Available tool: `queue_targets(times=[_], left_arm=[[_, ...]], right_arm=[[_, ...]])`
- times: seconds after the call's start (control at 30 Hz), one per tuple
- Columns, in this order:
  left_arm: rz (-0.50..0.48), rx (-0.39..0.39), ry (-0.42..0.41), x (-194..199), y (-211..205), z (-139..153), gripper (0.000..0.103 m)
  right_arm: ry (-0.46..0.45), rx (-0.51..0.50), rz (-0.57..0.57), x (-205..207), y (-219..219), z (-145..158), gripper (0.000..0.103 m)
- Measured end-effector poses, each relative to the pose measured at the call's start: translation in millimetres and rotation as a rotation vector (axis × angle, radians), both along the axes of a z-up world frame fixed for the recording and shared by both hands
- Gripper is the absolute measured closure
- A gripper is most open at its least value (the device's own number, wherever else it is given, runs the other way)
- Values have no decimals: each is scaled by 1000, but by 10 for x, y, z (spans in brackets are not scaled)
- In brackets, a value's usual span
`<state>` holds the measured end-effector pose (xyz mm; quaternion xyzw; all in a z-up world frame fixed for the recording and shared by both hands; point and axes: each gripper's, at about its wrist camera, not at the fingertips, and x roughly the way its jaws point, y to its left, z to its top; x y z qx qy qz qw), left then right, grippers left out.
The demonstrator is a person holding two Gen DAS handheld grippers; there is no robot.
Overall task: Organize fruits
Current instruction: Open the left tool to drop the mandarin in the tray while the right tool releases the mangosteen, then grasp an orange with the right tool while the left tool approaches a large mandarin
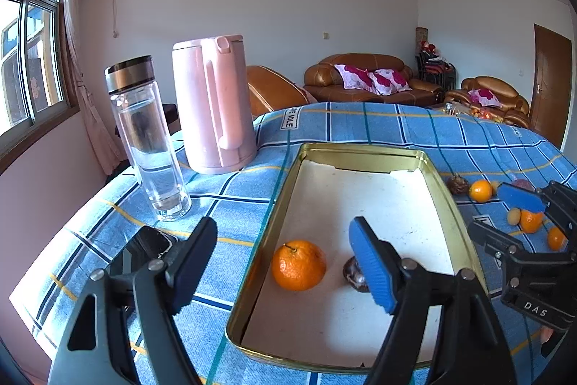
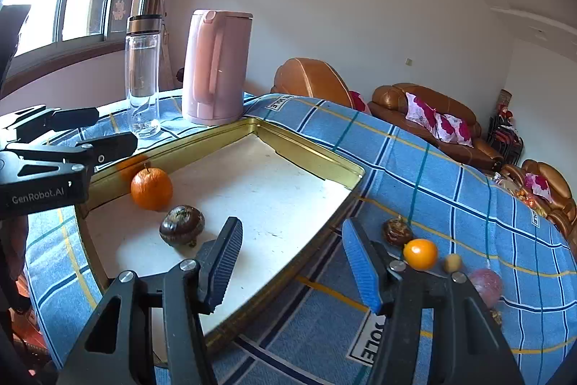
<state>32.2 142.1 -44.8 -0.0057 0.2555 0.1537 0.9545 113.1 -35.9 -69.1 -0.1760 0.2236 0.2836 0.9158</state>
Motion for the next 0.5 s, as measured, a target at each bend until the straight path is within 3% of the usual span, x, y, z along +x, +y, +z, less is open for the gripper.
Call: queue_targets(times=[0.5], left_arm=[[-170,41,-10,151,-854,67,13]], right_arm=[[-43,5,-218,47,-918,-22,43]])
